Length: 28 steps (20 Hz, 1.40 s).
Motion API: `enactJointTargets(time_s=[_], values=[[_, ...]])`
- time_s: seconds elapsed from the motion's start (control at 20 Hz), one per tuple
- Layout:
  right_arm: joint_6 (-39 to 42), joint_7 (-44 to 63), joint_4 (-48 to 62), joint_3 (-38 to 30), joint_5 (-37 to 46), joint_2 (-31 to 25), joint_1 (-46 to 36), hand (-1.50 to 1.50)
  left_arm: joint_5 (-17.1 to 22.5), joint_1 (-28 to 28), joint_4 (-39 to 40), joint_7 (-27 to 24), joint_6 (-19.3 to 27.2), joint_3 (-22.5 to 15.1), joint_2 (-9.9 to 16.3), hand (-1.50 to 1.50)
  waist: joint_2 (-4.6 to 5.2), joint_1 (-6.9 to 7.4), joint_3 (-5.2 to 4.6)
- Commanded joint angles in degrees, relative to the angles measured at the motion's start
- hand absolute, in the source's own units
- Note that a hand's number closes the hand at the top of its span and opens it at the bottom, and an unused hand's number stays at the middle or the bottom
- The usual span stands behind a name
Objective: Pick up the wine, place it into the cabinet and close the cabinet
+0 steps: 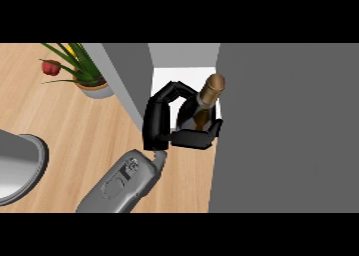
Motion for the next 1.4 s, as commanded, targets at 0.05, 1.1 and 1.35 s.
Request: enactJointTargets(time_s=[0.05,1.1,1.35], values=[[-0.04,-1.46,-4.28,1.01,-2.27,2.10,4.01,-1.50,0.72,2.26,2.36,-5.39,0.83,-1.64,-0.05,1.50,-0.03,0.04,-0.01],[-0.98,0.65,-2.45,0.31,-4.31,0.98,-0.53,-1.50,10.24,-12.63,23.18,-8.51,-7.49,10.96,-0.04,1.50,0.15,-0.42,-0.03],[1.06,1.06,-7.81,0.50,-6.85,1.42,5.42,-1.50,6.97,-15.81,30.79,-10.83,-9.84,14.74,-0.04,1.50,0.12,-0.85,0.00]])
